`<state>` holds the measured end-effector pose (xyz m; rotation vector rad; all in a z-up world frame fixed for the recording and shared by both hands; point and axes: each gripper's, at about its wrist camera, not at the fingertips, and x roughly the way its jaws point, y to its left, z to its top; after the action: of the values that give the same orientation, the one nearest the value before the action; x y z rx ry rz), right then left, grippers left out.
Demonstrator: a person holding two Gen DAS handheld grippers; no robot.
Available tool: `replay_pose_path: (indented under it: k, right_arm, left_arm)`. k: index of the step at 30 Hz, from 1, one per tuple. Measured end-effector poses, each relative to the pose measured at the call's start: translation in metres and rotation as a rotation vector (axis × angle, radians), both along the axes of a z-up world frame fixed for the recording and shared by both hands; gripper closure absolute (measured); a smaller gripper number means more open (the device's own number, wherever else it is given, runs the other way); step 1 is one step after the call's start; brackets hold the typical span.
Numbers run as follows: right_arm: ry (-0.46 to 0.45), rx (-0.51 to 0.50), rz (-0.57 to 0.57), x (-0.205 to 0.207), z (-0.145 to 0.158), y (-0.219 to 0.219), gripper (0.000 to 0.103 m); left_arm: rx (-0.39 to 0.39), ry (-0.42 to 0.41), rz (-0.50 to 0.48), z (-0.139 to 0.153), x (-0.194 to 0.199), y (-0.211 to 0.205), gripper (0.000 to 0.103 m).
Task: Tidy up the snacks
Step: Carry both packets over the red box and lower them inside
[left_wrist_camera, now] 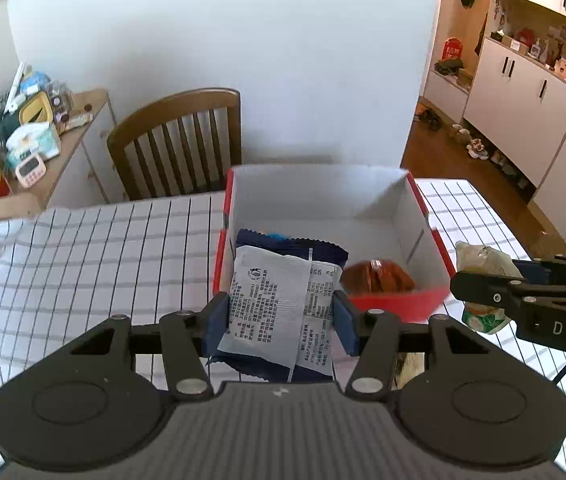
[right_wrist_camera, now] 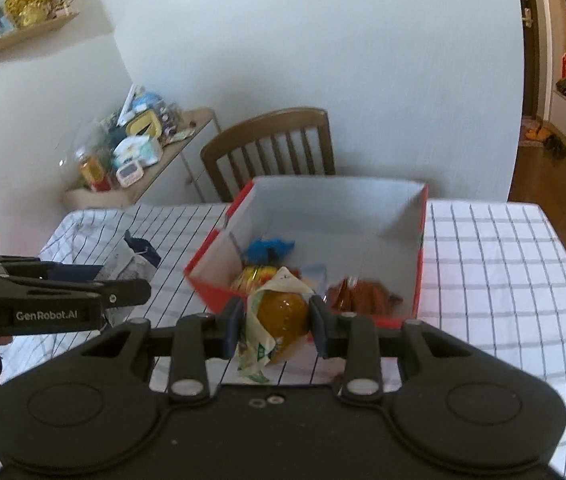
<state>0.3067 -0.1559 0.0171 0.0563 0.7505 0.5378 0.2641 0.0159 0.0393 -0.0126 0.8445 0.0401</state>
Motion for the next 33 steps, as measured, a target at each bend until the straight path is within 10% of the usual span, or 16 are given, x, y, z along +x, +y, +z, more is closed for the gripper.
replay_pose_path:
  k: [33]
  right_arm:
    - [0.223,-0.031,-0.119,0.137,-0.1,0.011,0.069]
  left_arm:
    - [0.101,0.264,0.015,-0.104,0.153,-0.013,0.049]
